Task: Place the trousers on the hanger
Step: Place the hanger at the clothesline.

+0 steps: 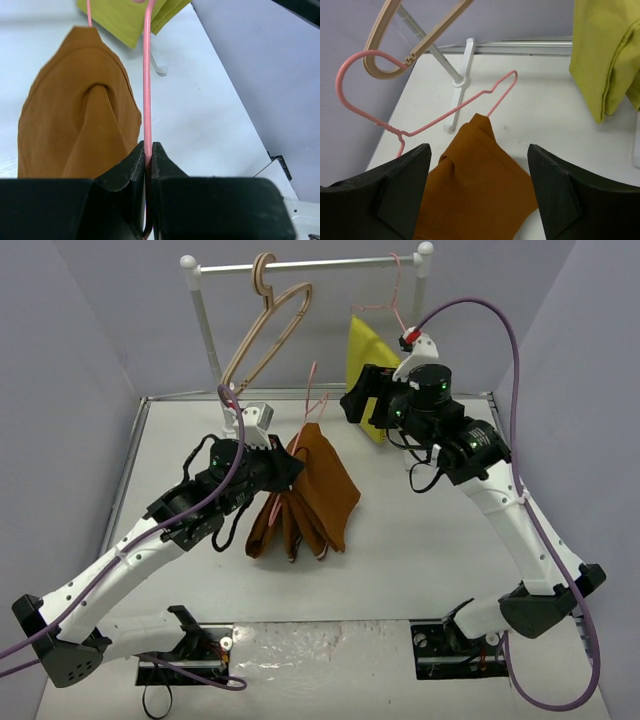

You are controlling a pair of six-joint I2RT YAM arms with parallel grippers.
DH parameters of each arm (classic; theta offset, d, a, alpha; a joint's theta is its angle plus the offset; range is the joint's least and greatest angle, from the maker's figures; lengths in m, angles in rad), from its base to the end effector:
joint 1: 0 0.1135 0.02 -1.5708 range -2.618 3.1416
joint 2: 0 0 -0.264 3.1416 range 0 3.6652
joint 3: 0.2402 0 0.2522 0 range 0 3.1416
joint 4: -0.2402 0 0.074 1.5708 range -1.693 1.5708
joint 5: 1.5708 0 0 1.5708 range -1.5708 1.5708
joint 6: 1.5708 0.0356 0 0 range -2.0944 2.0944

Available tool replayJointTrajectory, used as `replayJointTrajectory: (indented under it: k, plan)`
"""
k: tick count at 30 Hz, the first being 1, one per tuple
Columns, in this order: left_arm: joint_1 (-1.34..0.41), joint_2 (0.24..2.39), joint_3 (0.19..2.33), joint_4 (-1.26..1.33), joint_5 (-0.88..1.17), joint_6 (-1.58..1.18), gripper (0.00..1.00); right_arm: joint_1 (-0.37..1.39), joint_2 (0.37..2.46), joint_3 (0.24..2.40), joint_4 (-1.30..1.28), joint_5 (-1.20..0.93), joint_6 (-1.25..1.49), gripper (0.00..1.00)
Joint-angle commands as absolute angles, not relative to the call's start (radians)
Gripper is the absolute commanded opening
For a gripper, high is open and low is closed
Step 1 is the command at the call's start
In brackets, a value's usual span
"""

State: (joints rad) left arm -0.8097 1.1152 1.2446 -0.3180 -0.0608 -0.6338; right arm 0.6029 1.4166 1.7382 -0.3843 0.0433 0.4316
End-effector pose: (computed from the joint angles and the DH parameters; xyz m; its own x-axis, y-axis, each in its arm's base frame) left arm 0.1717 -0.1771 0.4211 -0.5078 -0.3239 -0.7982 0.4726 0.6699 -0.5725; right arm 0.2498 0.1701 0.5019 -0.2690 0.3222 -0.9076 -0.4606 0.7846 0.4150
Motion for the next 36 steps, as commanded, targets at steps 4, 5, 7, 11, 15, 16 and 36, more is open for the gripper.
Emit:
replayJointTrajectory:
  k: [4, 5, 7, 11, 15, 16, 36]
  plan:
    - [-0.776, 1.026, 1.289, -0.187, 0.031, -0.525, 0.02, 0.572, 1.445, 1.678, -0.311, -0.176, 0.301, 0.64]
    - [-0.773, 1.022, 1.287, -0.186, 0.034, -0.52, 0.02, 0.571, 1.45, 1.658, -0.278, -0.192, 0.296, 0.62]
    - [-0.772, 1.008, 1.279, -0.176, 0.028, -0.511, 0.02, 0.571, 1.45, 1.625, -0.208, -0.228, 0.304, 0.61]
    - [-0.769, 0.982, 1.259, -0.118, 0.02, -0.502, 0.02, 0.574, 1.445, 1.53, -0.106, -0.274, 0.313, 0.63]
    - [-0.769, 0.971, 1.249, -0.077, 0.025, -0.496, 0.02, 0.577, 1.439, 1.419, -0.011, -0.285, 0.344, 0.69]
    - [-0.769, 0.969, 1.246, -0.068, 0.025, -0.495, 0.02, 0.578, 1.439, 1.404, 0.041, -0.282, 0.351, 0.7]
    - [-0.769, 0.945, 1.226, 0.08, 0.037, -0.494, 0.02, 0.611, 1.483, 1.238, 0.233, -0.239, 0.327, 0.84]
